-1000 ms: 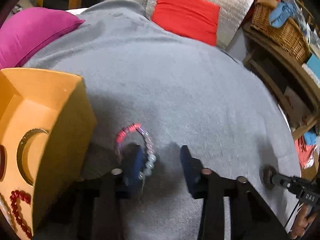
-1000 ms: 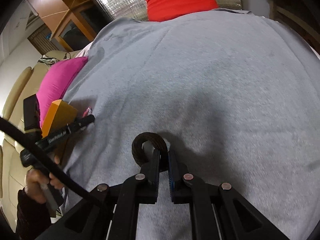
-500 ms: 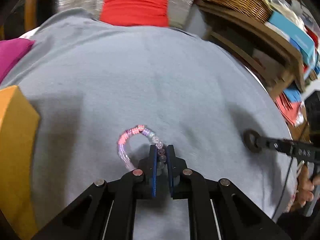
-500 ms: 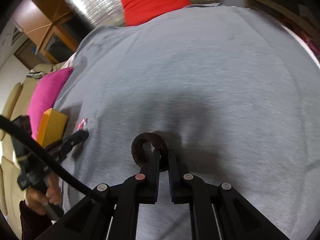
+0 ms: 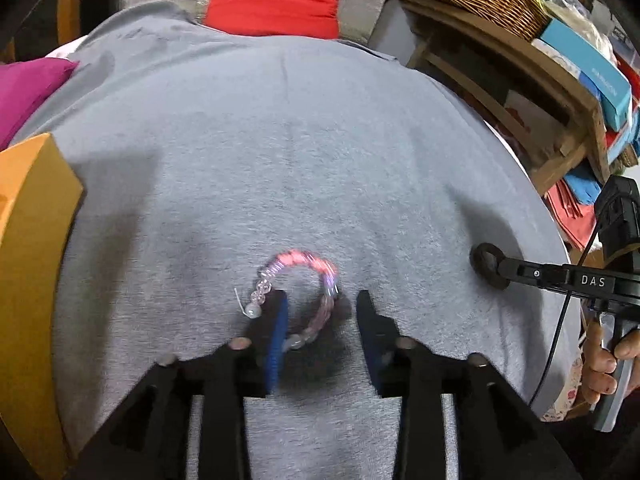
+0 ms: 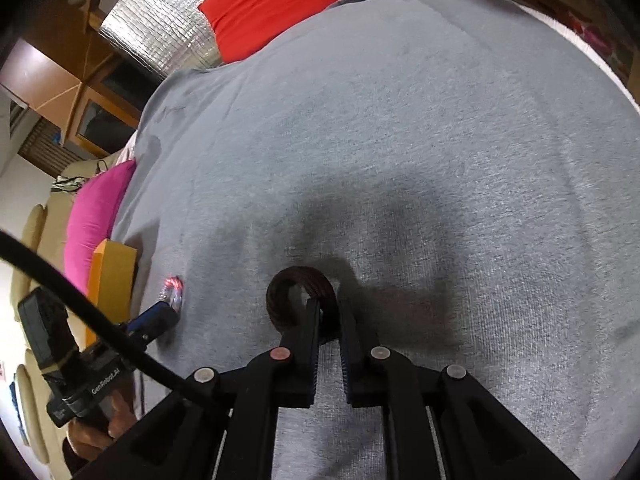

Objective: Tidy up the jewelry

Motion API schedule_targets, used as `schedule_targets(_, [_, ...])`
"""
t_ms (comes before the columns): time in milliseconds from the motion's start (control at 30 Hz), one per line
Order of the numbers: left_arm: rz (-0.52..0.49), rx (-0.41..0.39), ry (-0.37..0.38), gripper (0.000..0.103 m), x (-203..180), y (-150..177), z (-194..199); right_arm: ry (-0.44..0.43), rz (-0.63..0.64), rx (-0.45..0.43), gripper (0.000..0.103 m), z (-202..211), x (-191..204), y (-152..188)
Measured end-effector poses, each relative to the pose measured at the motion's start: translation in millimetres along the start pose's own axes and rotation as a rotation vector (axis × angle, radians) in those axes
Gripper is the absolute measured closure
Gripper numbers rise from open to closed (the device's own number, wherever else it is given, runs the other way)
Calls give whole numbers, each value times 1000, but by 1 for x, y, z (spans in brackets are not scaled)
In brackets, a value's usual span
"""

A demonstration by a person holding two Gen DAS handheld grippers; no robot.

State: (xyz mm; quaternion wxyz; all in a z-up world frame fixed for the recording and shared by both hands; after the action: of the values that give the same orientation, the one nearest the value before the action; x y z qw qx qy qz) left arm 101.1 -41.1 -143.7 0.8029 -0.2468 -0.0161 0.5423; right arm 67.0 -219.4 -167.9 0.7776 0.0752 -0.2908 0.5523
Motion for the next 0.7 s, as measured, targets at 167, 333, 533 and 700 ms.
schedule_targets(167, [-18, 5, -37, 61, 2, 0, 2, -25, -14, -9, 91, -2, 2, -5])
schedule_targets(333, [-35, -14, -129, 53, 15, 2, 9, -63, -28, -20, 91, 0, 4, -6])
schedule_targets(533, [-27, 26, -158, 50, 36, 8, 13, -38, -18, -45, 90, 3, 6, -4])
schedule_targets(700, [-32, 70, -122, 44, 45, 21, 13, -9, 2, -49, 81, -4, 8, -3])
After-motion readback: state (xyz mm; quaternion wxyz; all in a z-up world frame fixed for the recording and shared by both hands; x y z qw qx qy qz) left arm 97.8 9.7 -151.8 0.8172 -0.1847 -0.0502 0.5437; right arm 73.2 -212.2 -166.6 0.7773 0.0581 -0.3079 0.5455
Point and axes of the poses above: each gripper's, at about its wrist camera, not at the fingertips, and z roughly against the way its jaws point, x to its left, y to its underside, the point moved 9 cm from there along -z, roughly the way its jaws point, and after that the axes turned 7 degrees about x, right-handed, at the moved point
